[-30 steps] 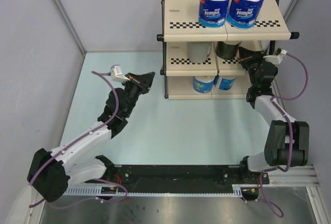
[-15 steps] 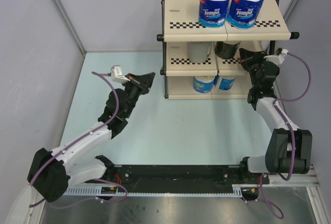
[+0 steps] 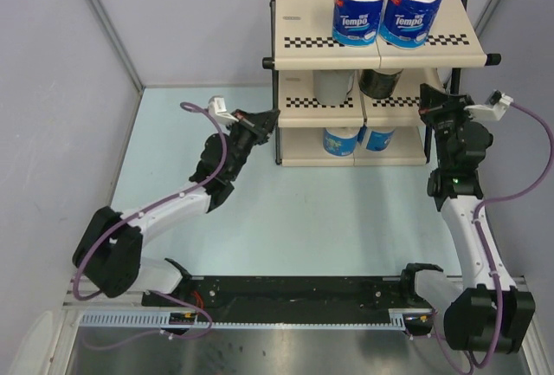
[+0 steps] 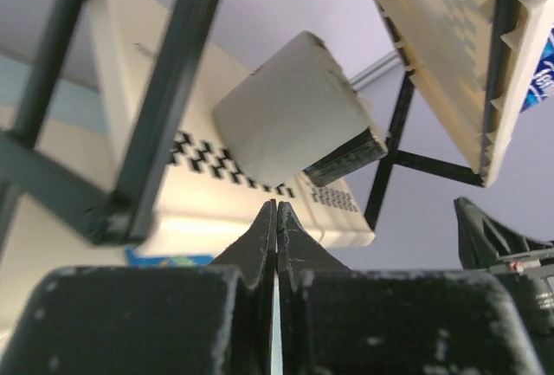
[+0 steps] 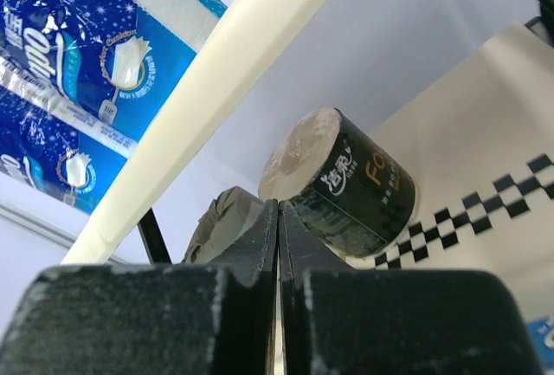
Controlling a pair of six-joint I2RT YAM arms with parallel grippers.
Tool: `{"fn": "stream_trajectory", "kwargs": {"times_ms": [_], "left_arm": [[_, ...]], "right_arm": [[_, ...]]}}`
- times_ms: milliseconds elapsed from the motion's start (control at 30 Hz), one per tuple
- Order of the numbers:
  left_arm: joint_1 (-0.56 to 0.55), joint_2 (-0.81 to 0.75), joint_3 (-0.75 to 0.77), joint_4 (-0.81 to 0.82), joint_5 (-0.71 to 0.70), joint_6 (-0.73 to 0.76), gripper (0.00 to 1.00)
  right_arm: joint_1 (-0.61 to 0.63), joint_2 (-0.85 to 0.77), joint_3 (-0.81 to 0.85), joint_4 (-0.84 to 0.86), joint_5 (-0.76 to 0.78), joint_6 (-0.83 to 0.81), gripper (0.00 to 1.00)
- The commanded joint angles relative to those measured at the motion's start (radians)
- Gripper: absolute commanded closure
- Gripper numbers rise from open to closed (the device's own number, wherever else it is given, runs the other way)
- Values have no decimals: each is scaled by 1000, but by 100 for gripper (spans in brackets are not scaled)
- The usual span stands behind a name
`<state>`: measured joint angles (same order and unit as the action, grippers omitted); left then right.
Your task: Place and organize the paper towels onto the shelf
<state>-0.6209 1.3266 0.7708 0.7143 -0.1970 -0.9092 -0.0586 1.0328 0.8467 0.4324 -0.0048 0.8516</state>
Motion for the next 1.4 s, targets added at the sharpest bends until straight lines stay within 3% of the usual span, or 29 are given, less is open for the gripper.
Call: {"fn": "stream_trajectory", "kwargs": {"times_ms": [0, 300, 500, 933, 1367], "left_arm": [[-28, 83, 105, 175, 11, -66, 100], [-45, 298, 260, 255, -34, -154, 100], [-40, 393, 332, 260, -36, -200, 100], [7, 517, 426, 329, -47, -335, 100], [9, 594, 570, 277, -67, -333, 100]], "right_arm": [[-30, -91, -23, -83, 16, -36, 100], [-148, -212, -32, -190, -73, -39, 100], [-147, -231, -32, -216, -70, -48, 100], [-145, -235, -32, -222, -72, -45, 100], [-142, -235, -32, -230, -64, -45, 100]]}}
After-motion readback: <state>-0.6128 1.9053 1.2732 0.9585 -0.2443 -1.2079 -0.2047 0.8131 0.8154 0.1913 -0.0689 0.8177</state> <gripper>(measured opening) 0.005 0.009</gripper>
